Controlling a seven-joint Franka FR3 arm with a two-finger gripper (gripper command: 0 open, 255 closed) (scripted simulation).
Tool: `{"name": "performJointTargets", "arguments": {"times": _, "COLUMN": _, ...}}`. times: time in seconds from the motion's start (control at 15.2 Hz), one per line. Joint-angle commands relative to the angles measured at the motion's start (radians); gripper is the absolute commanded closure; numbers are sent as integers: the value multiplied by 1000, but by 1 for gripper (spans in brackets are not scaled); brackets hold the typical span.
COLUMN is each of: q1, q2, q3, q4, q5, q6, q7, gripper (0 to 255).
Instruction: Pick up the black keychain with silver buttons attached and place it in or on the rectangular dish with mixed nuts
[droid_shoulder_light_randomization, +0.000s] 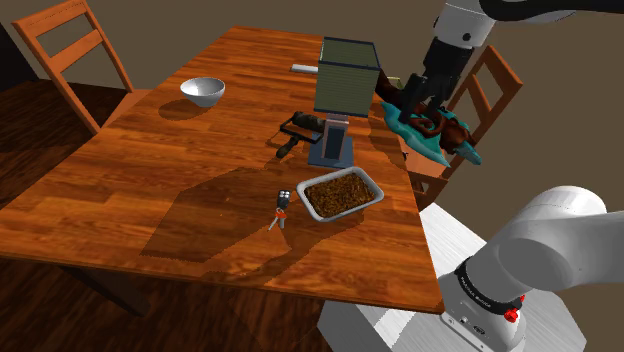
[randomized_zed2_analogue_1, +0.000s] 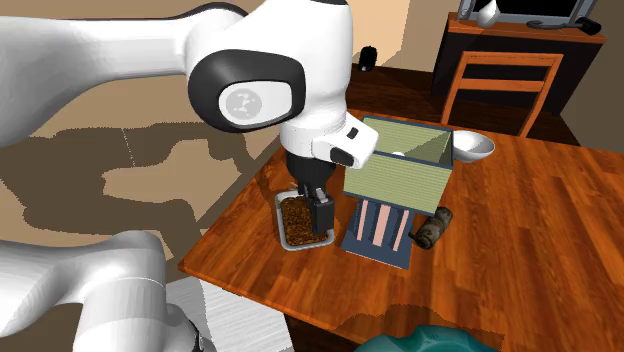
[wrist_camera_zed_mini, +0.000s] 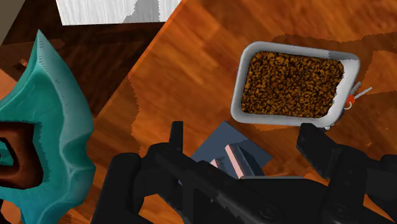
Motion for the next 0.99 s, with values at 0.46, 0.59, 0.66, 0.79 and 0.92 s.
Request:
{"name": "performJointTargets", "arguments": {"times": 0.46, "q1": 27, "q2": -9, "q3": 194, "q4": -117, "q5": 109, "q6": 162, "q7": 270, "gripper": 0}}
{"name": "performJointTargets", "arguments": {"times": 0.59, "q1": 34, "q2": 11, "q3": 253, "q4": -133, "q5": 138, "q6": 213, "q7": 348, "gripper": 0}}
{"name": "performJointTargets", "arguments": {"times": 0.66, "q1": 36, "q2": 25, "q3": 283, "q4": -138, "q5": 151, "q6": 240, "q7": 387, "gripper": 0}}
{"name": "performJointTargets", "arguments": {"times": 0.79, "q1": 39, "q2": 60, "q3": 345, "q4": -142, "q5": 174, "q6": 295, "q7": 467, "gripper": 0}}
{"name": "performJointTargets", "arguments": {"times": 0.92, "q1": 37, "q2": 105, "q3": 408, "q4": -137, "q5": 192, "q6": 350, "q7": 547, "gripper": 0}}
